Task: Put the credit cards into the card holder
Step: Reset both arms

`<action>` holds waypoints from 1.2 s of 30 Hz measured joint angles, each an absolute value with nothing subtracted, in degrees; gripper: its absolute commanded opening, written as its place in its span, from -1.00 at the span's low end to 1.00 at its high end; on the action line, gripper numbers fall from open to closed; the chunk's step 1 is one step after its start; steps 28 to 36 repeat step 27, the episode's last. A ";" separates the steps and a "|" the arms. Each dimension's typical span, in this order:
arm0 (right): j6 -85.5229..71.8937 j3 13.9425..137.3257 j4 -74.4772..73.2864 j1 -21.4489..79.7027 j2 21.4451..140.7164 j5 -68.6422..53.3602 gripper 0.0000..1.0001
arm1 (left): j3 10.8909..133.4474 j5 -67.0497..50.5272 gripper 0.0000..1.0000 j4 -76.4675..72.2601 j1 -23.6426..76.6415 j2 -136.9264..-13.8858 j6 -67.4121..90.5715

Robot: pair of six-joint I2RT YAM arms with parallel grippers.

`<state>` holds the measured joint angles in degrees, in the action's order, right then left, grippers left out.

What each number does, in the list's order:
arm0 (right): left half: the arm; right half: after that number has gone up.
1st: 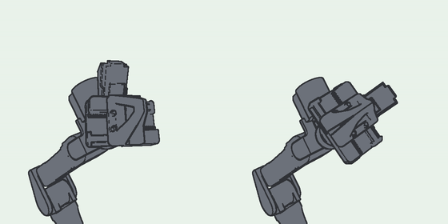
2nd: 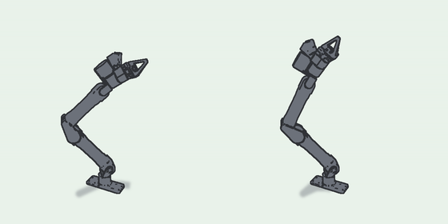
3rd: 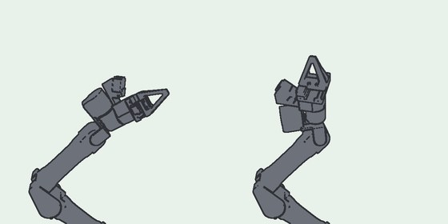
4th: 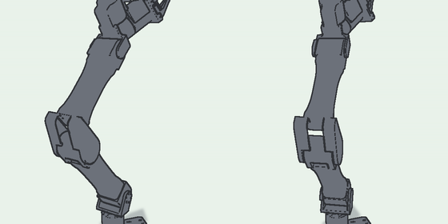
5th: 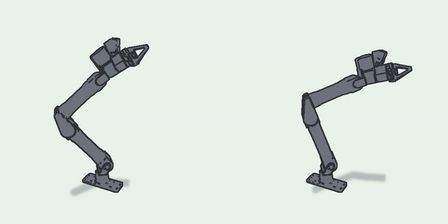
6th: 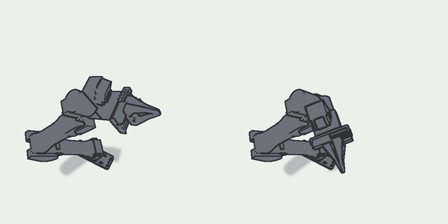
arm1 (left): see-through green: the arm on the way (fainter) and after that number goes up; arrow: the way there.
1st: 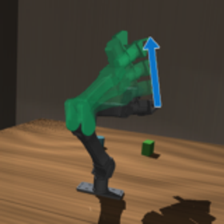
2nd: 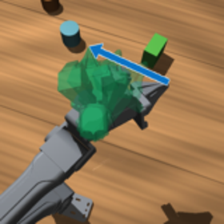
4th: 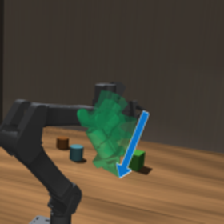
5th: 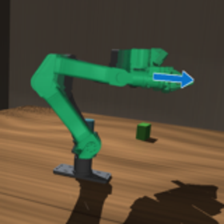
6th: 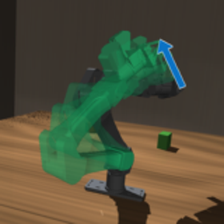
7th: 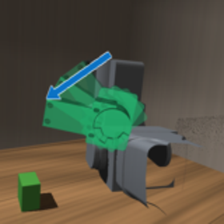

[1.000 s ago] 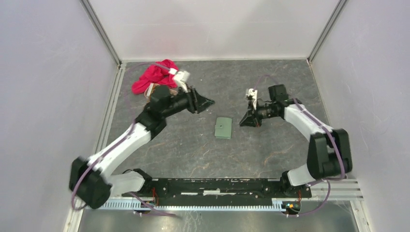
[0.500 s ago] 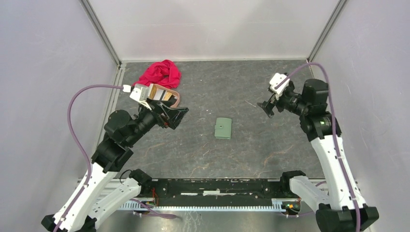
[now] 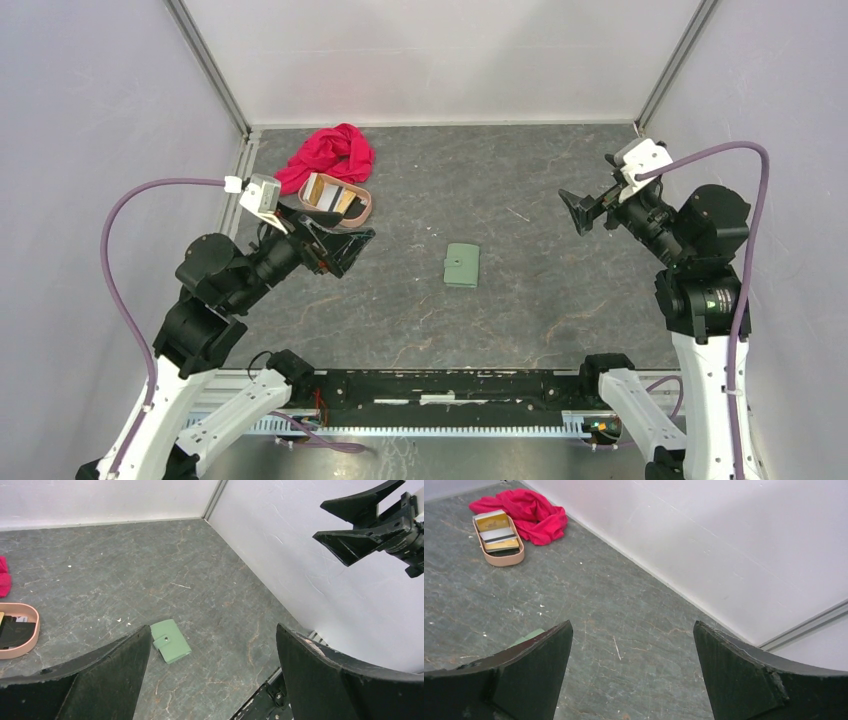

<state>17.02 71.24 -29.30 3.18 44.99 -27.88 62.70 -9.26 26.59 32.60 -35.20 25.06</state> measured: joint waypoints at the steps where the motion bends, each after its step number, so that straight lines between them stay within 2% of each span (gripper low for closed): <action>1: 16.43 71.48 -29.30 3.14 44.80 -27.90 0.96 | 62.96 -9.28 1.00 27.00 32.60 -35.24 25.06; 36: 14.17 72.62 -30.57 2.39 45.10 -28.95 0.96 | 60.73 -9.21 1.00 29.15 32.60 -33.93 25.06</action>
